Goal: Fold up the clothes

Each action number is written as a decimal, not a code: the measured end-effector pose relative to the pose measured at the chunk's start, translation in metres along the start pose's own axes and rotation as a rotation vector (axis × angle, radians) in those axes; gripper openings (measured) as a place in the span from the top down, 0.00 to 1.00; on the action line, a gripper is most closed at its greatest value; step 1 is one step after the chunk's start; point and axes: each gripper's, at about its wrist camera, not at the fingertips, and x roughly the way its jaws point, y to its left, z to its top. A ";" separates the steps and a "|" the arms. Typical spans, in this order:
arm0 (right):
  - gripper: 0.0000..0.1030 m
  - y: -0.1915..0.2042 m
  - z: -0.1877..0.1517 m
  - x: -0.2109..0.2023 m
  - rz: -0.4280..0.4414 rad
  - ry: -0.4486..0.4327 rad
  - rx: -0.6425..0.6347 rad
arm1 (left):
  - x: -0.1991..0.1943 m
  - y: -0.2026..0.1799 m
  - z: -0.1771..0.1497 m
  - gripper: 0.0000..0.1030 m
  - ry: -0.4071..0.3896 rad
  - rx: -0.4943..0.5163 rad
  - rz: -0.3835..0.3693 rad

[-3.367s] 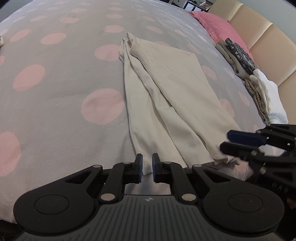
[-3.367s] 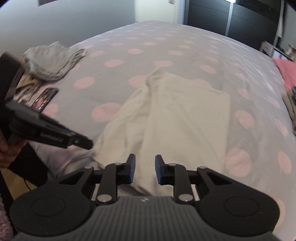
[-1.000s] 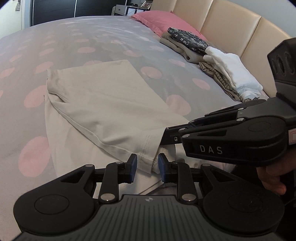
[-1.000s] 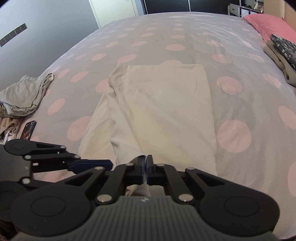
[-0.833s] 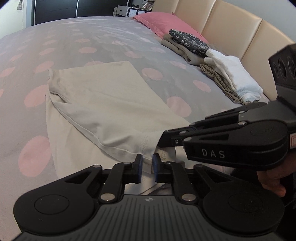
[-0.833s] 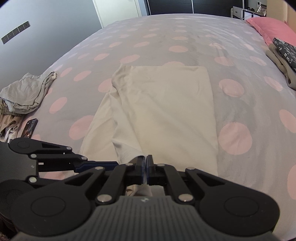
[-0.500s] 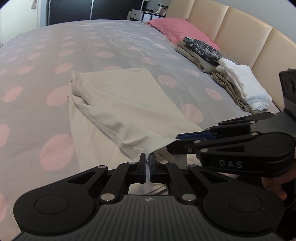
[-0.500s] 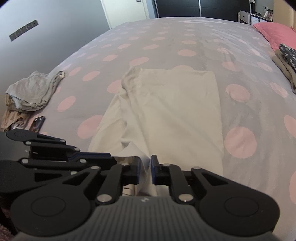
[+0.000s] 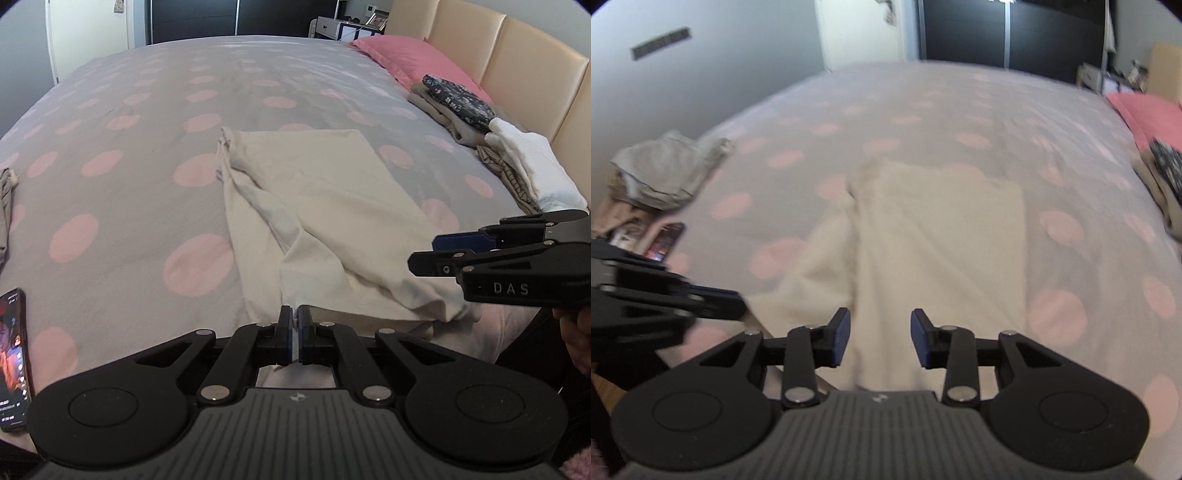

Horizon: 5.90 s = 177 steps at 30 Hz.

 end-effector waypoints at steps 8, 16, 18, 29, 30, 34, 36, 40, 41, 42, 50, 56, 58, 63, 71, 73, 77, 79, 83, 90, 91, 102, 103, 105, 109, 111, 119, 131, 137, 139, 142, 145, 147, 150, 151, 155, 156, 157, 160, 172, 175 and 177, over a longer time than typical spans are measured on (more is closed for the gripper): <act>0.62 -0.005 -0.012 0.028 -0.041 0.158 -0.001 | 0.007 -0.002 -0.018 1.00 0.112 0.038 0.028; 0.62 -0.005 -0.014 0.031 -0.041 0.179 -0.010 | 0.008 0.008 -0.020 0.99 0.150 0.002 0.027; 0.62 -0.005 -0.012 0.025 -0.037 0.150 -0.004 | 0.003 0.013 -0.017 0.98 0.120 -0.031 0.008; 0.69 0.022 -0.005 0.020 0.047 0.073 -0.106 | 0.027 0.032 0.007 0.91 0.057 -0.189 -0.070; 0.70 0.026 -0.005 0.023 0.049 0.076 -0.121 | 0.033 0.033 0.007 0.91 0.062 -0.201 -0.073; 0.70 0.033 -0.008 0.038 0.043 0.108 -0.149 | 0.052 0.040 0.004 0.91 0.091 -0.249 -0.084; 0.75 0.035 -0.011 0.046 0.033 0.126 -0.161 | 0.058 0.042 0.002 0.91 0.093 -0.261 -0.092; 0.98 0.034 -0.012 0.048 0.020 0.124 -0.159 | 0.055 0.043 0.001 1.00 0.074 -0.268 -0.096; 0.98 0.034 -0.011 0.046 0.022 0.113 -0.155 | 0.051 0.043 0.001 1.00 0.058 -0.262 -0.087; 0.98 0.034 -0.010 0.042 0.027 0.097 -0.156 | 0.048 0.044 0.001 1.00 0.046 -0.271 -0.079; 0.98 0.042 -0.009 0.036 0.085 0.070 -0.178 | 0.052 0.056 -0.004 1.00 0.081 -0.321 -0.050; 0.94 0.039 -0.016 0.050 0.101 0.147 -0.164 | 0.060 0.059 -0.010 0.91 0.132 -0.351 -0.033; 0.93 0.040 -0.018 0.048 0.108 0.156 -0.165 | 0.057 0.060 -0.012 0.84 0.134 -0.354 -0.018; 0.73 0.036 -0.017 0.033 0.106 0.113 -0.156 | 0.043 0.062 -0.013 0.79 0.106 -0.352 0.024; 0.61 0.016 0.004 0.017 0.068 0.087 -0.079 | 0.024 0.063 0.008 0.57 0.020 -0.368 -0.008; 0.56 0.008 0.011 0.013 0.068 0.095 -0.055 | 0.024 0.063 0.016 0.57 0.020 -0.373 -0.025; 0.46 -0.009 0.027 0.009 0.048 0.095 -0.047 | 0.027 0.063 0.036 0.56 0.000 -0.370 -0.045; 0.45 -0.019 0.034 0.012 0.007 0.100 -0.060 | 0.033 0.064 0.046 0.56 -0.012 -0.360 -0.042; 0.45 -0.048 0.044 0.023 -0.058 0.123 -0.027 | 0.049 0.070 0.063 0.53 -0.028 -0.363 -0.054; 0.45 -0.104 0.052 0.045 -0.099 0.149 0.145 | 0.079 0.101 0.075 0.49 -0.089 -0.453 -0.133; 0.45 -0.110 0.051 0.049 -0.093 0.145 0.177 | 0.083 0.102 0.074 0.48 -0.094 -0.459 -0.140; 0.45 -0.136 0.049 0.085 -0.035 0.102 0.360 | 0.117 0.093 0.084 0.44 -0.130 -0.427 -0.157; 0.45 -0.137 0.050 0.088 -0.038 0.102 0.367 | 0.121 0.094 0.086 0.44 -0.129 -0.432 -0.153; 0.45 -0.140 0.052 0.095 -0.034 0.101 0.384 | 0.129 0.098 0.089 0.44 -0.118 -0.452 -0.154; 0.45 -0.147 0.059 0.109 -0.021 0.097 0.410 | 0.146 0.108 0.097 0.44 -0.097 -0.483 -0.158; 0.45 -0.151 0.063 0.116 -0.012 0.098 0.431 | 0.154 0.112 0.102 0.44 -0.092 -0.480 -0.158; 0.45 -0.160 0.079 0.150 0.024 0.068 0.468 | 0.177 0.123 0.114 0.49 -0.092 -0.475 -0.184; 0.61 -0.154 0.086 0.162 0.032 0.027 0.427 | 0.182 0.115 0.116 0.80 -0.147 -0.401 -0.183; 0.88 -0.150 0.086 0.152 0.039 -0.010 0.421 | 0.173 0.108 0.117 0.86 -0.180 -0.366 -0.169; 0.88 -0.148 0.087 0.147 0.036 -0.028 0.410 | 0.167 0.104 0.119 0.87 -0.202 -0.339 -0.162; 0.89 -0.148 0.088 0.138 0.046 -0.054 0.410 | 0.156 0.100 0.122 0.87 -0.233 -0.321 -0.172; 0.89 -0.146 0.089 0.125 0.056 -0.088 0.404 | 0.144 0.094 0.123 0.87 -0.268 -0.302 -0.177; 0.89 -0.143 0.090 0.114 0.062 -0.114 0.396 | 0.136 0.089 0.123 0.87 -0.291 -0.289 -0.180; 0.89 -0.138 0.091 0.098 0.064 -0.154 0.382 | 0.121 0.084 0.123 0.87 -0.329 -0.275 -0.187; 0.89 -0.137 0.090 0.093 0.065 -0.169 0.378 | 0.116 0.082 0.123 0.87 -0.342 -0.271 -0.189; 0.89 -0.129 0.086 0.064 0.060 -0.244 0.355 | 0.094 0.073 0.125 0.88 -0.397 -0.247 -0.209; 0.89 -0.126 0.084 0.055 0.057 -0.265 0.343 | 0.088 0.071 0.125 0.88 -0.410 -0.240 -0.215; 0.89 -0.123 0.082 0.046 0.053 -0.286 0.330 | 0.082 0.067 0.126 0.88 -0.422 -0.231 -0.220; 0.89 -0.116 0.076 0.018 0.047 -0.343 0.314 | 0.065 0.056 0.127 0.88 -0.458 -0.199 -0.238; 0.90 -0.108 0.045 -0.100 -0.099 -0.583 0.300 | 0.012 -0.018 0.171 0.88 -0.594 -0.015 -0.385; 0.90 -0.115 0.037 -0.130 -0.180 -0.634 0.320 | 0.012 -0.046 0.197 0.88 -0.607 0.038 -0.447; 0.90 -0.124 0.030 -0.150 -0.229 -0.660 0.352 | 0.013 -0.071 0.216 0.88 -0.611 0.091 -0.492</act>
